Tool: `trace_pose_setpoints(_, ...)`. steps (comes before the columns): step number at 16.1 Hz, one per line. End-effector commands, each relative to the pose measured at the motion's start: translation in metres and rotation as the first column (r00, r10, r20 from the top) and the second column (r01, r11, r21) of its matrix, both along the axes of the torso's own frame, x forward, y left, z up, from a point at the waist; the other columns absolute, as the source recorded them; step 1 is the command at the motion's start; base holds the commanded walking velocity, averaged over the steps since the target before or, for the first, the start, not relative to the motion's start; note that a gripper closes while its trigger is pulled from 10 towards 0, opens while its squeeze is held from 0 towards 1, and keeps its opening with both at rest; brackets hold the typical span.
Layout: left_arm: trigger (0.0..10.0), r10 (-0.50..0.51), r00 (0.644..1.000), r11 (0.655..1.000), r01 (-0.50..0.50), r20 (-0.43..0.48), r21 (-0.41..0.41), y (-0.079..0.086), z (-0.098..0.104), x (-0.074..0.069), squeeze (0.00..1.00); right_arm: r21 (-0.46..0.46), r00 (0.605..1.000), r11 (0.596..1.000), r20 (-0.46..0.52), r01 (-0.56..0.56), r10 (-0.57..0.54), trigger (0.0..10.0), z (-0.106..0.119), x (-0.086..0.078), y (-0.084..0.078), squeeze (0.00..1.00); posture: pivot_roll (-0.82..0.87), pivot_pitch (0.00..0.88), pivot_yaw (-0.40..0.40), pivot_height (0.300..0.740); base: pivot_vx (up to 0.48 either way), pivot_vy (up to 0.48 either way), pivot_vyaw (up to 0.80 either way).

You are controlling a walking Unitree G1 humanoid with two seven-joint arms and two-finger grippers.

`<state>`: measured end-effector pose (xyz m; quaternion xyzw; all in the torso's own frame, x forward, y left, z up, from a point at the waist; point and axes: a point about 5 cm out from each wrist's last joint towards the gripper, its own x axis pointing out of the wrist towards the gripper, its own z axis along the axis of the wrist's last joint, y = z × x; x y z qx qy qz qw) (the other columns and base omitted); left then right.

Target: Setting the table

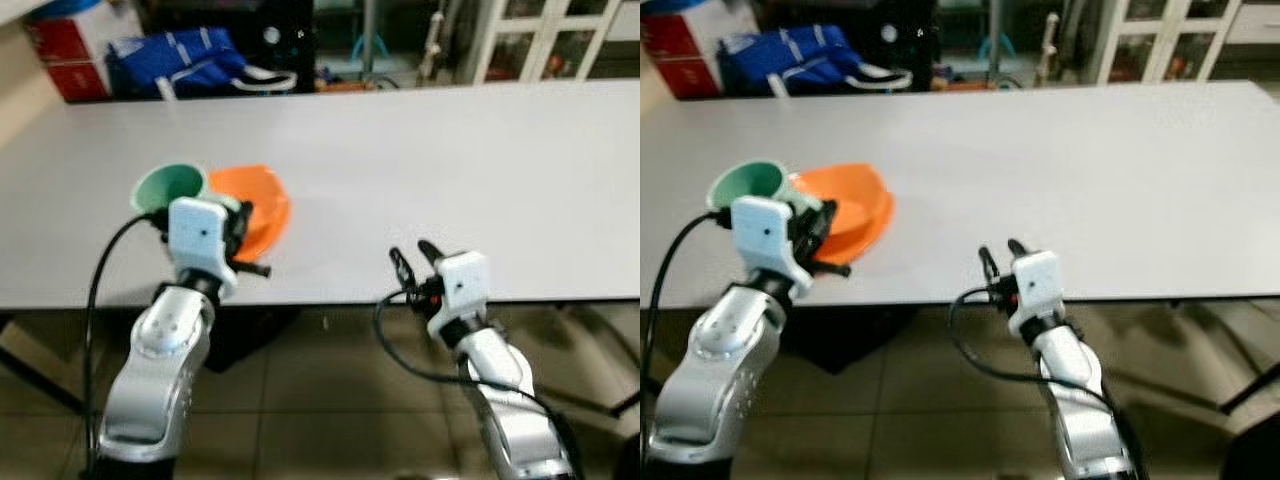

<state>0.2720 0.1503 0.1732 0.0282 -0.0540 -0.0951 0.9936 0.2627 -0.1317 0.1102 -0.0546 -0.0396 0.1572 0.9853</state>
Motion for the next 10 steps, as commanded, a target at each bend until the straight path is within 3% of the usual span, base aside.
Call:
trace_pose_setpoints(1,0.0,-0.001,1.000,1.000,0.001,0.002,-0.013,0.001,0.001,0.002,0.00,-0.013,1.000,1.000,0.021,0.008,-0.008,10.0,0.004,0.001,-0.002,0.00,-0.18,0.000,0.121,0.740,0.000,-0.428,0.00)
trace_pose_setpoints(5,0.0,0.049,0.999,0.999,-0.049,-0.017,-0.012,0.009,-0.004,0.006,0.00,-0.015,1.000,1.000,0.027,0.014,-0.013,10.0,0.005,0.002,-0.004,0.00,-0.17,0.000,0.115,0.740,0.063,0.000,0.00)
trace_pose_setpoints(7,0.0,0.107,0.994,0.994,-0.107,-0.023,-0.032,0.023,-0.018,0.002,0.00,0.017,0.998,0.999,0.042,0.038,-0.039,10.0,0.005,0.003,-0.010,0.00,-0.17,0.000,0.116,0.740,0.000,0.000,0.00)
trace_pose_setpoints(8,0.0,0.135,0.990,0.990,-0.136,-0.050,-0.035,0.033,-0.028,-0.003,0.00,0.045,0.998,0.997,0.040,0.057,-0.058,10.0,0.002,0.003,-0.015,0.00,-0.18,0.000,0.116,0.740,0.000,0.000,0.00)
trace_pose_setpoints(10,0.0,0.112,0.989,0.990,-0.103,-0.095,0.098,0.044,-0.060,-0.032,0.00,0.079,0.994,0.991,0.009,0.103,-0.105,10.0,-0.014,0.007,-0.030,0.00,-0.17,0.000,0.119,0.740,0.000,0.000,0.00)
